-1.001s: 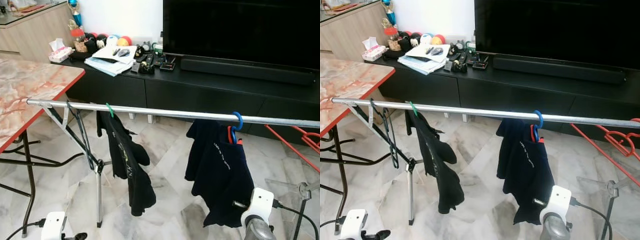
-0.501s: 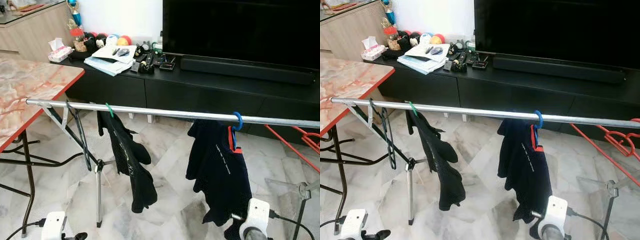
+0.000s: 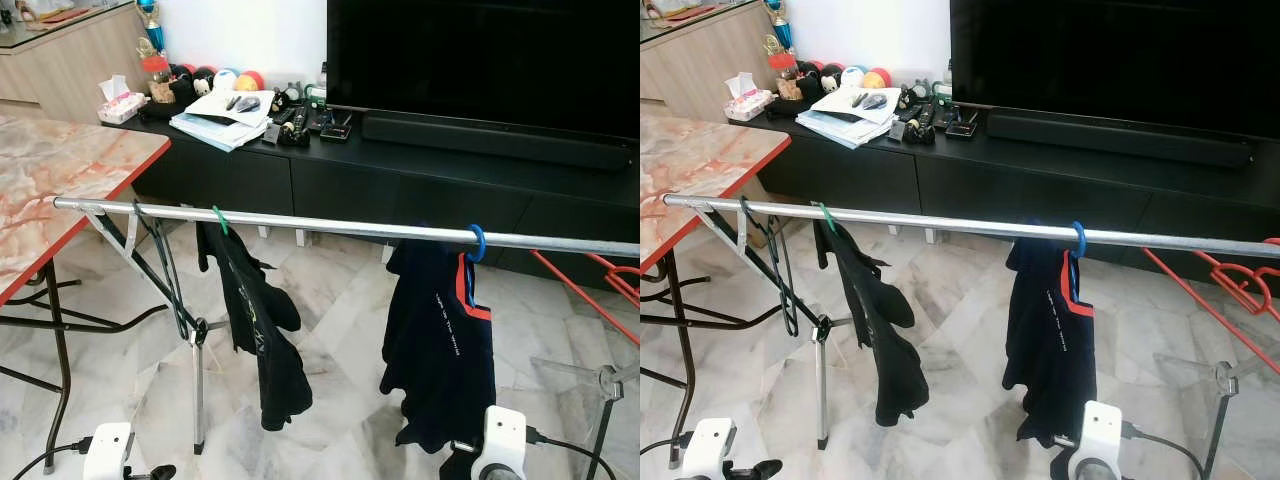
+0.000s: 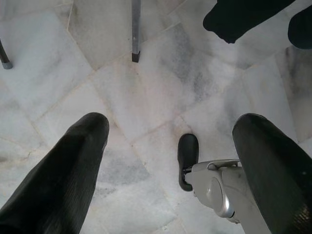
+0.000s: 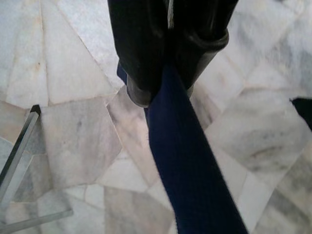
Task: Hang hanger
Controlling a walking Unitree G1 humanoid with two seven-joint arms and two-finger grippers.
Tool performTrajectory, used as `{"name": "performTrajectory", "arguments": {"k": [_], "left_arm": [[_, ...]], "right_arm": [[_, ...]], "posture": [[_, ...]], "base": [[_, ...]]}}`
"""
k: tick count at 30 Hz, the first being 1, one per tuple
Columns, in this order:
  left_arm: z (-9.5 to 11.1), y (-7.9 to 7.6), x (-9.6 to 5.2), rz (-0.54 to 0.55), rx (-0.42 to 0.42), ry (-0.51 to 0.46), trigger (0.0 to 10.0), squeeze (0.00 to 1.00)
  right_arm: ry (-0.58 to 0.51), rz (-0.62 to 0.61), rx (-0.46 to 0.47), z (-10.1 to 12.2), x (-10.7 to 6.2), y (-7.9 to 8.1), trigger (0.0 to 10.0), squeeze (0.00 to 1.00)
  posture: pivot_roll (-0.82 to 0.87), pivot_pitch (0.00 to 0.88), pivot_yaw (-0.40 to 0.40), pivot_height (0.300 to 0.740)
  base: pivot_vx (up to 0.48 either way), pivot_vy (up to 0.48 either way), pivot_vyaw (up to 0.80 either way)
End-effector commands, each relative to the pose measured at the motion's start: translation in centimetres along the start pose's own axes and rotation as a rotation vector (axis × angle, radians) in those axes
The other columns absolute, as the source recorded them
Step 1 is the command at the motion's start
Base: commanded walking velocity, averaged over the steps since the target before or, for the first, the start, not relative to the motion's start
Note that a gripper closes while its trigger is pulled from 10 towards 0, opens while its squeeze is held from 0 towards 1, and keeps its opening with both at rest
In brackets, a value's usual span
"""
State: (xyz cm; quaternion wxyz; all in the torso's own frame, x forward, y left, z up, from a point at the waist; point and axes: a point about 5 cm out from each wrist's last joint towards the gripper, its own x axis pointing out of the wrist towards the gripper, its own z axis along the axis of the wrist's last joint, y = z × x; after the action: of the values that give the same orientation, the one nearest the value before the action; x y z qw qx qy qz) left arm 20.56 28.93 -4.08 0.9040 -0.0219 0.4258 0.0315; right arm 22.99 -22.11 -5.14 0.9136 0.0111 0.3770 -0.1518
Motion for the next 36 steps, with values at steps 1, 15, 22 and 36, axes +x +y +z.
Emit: {"name": "performTrajectory", "arguments": {"k": [1,15,22,36], "left_arm": [[-0.4,0.6,-0.2,0.013,0.005,0.021,10.0,0.00],[-0.4,0.5,-0.2,0.012,0.002,0.019,10.0,0.00],[-0.4,0.5,-0.2,0.011,0.005,0.020,10.0,0.00],[-0.3,0.5,-0.2,0.012,0.005,0.021,10.0,0.00]], "right_arm": [[0.080,0.008,-0.024,-2.0,-0.4,0.1,0.0,0.00],[0.123,0.021,-0.049,-2.8,-0.6,0.4,0.0,0.00],[0.142,0.034,-0.074,-3.2,-0.6,0.6,0.0,0.00],[0.118,0.050,-0.029,-2.8,-0.6,1.0,10.0,1.00]], "posture": [[0.11,0.083,0.064,0.740],[0.11,0.082,0.061,0.740],[0.11,0.081,0.060,0.740],[0.10,0.079,0.062,0.740]], "base": [[0.000,0.000,0.00],[0.000,0.000,0.00],[0.000,0.000,0.00],[0.000,0.000,0.00]]}}
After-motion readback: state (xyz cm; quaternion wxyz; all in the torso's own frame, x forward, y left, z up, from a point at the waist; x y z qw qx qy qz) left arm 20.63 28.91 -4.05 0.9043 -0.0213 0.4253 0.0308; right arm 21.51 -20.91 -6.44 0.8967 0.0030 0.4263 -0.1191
